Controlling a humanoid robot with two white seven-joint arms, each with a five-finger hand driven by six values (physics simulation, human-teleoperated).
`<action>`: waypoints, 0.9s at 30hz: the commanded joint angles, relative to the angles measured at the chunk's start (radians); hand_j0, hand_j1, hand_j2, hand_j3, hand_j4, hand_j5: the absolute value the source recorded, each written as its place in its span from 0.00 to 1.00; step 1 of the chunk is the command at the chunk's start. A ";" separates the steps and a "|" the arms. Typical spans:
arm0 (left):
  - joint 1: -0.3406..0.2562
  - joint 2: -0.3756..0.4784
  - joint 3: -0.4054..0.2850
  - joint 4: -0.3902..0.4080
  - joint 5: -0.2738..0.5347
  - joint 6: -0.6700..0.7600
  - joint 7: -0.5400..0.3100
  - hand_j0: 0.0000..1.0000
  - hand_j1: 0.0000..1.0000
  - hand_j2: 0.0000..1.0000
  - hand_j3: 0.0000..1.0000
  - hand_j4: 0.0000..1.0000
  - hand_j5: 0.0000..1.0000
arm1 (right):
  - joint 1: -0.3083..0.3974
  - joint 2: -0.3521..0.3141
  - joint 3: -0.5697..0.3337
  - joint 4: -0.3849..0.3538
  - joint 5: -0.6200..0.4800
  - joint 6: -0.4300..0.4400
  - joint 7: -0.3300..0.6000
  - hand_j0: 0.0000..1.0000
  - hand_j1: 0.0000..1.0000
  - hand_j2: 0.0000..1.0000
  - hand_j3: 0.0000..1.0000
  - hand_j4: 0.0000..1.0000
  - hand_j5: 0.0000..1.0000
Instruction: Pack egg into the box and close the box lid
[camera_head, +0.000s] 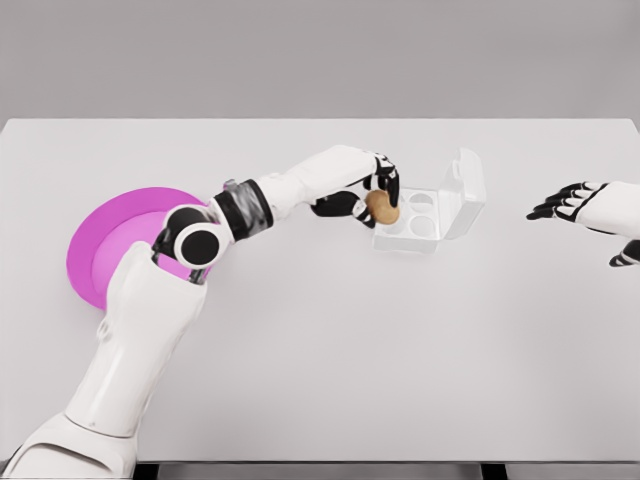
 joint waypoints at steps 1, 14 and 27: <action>0.000 -0.017 -0.003 0.027 -0.004 0.000 0.001 0.31 0.31 0.31 0.31 0.31 0.31 | 0.000 -0.009 0.000 -0.003 -0.008 0.003 0.000 1.00 1.00 1.00 1.00 1.00 1.00; -0.023 -0.019 -0.001 0.082 -0.010 0.000 0.001 0.31 0.31 0.31 0.31 0.31 0.31 | 0.002 -0.009 0.000 -0.009 -0.010 0.003 0.000 1.00 1.00 1.00 1.00 1.00 1.00; -0.077 -0.019 -0.004 0.171 -0.017 -0.001 0.001 0.31 0.31 0.31 0.31 0.31 0.31 | 0.002 -0.009 0.000 -0.016 -0.010 0.003 0.000 1.00 1.00 1.00 1.00 1.00 1.00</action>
